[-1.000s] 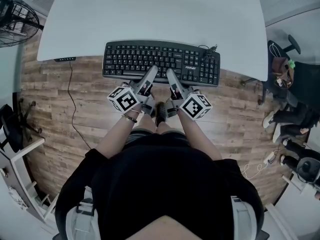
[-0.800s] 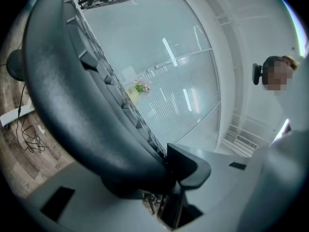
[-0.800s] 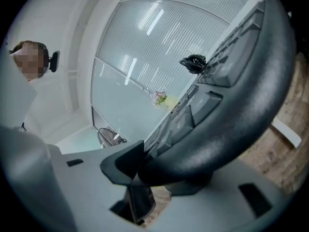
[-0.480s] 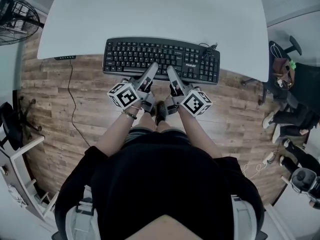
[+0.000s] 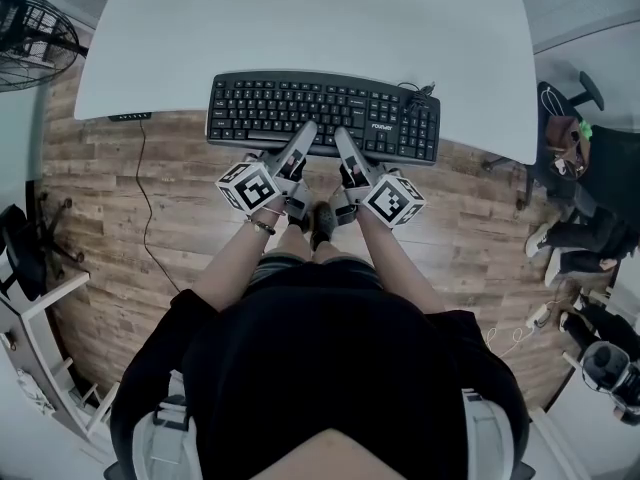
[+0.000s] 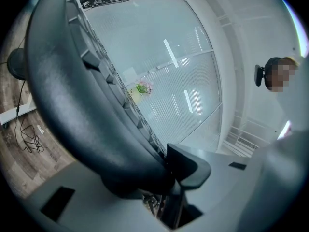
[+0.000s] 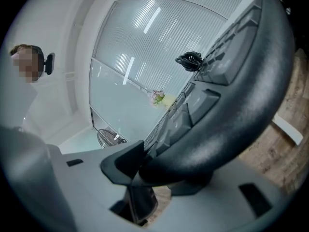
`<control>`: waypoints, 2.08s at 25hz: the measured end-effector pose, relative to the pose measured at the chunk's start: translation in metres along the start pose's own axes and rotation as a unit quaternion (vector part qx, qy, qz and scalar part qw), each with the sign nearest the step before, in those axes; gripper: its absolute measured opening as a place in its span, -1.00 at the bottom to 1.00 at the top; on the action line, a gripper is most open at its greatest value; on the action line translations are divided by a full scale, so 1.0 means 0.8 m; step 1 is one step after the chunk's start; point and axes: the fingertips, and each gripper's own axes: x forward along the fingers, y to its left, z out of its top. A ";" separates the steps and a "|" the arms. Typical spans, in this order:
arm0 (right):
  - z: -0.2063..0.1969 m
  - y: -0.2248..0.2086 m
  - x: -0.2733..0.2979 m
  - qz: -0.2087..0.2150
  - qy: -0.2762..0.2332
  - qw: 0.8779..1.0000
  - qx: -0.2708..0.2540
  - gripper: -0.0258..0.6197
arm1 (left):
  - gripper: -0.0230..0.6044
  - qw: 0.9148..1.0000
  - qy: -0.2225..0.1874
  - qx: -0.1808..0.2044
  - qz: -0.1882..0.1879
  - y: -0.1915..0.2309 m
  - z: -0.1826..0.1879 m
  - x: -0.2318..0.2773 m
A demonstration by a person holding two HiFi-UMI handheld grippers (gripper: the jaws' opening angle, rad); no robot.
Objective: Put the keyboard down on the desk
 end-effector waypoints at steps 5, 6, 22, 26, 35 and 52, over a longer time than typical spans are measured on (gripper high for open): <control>0.000 -0.002 0.002 0.000 0.002 1.000 -0.003 -0.36 | -0.43 1.000 -0.006 0.004 0.000 0.002 0.000 0.000; 0.000 -0.002 0.002 0.000 0.002 1.000 -0.005 -0.36 | -0.43 1.000 -0.007 0.004 0.001 0.002 0.001 0.000; 0.000 -0.003 0.005 -0.011 0.010 1.000 -0.001 -0.33 | -0.38 1.000 0.002 -0.015 0.024 0.007 0.001 -0.001; 0.000 -0.009 0.003 -0.032 0.014 0.999 -0.005 -0.25 | -0.28 0.999 0.011 -0.010 0.048 0.012 0.000 -0.002; 0.001 -0.019 0.002 -0.059 0.017 0.998 -0.011 -0.11 | -0.06 0.996 0.041 0.011 0.082 0.022 0.001 -0.002; 0.010 -0.026 0.031 -0.085 0.039 0.996 -0.001 0.05 | 0.14 0.991 0.060 0.024 0.121 0.046 0.018 0.017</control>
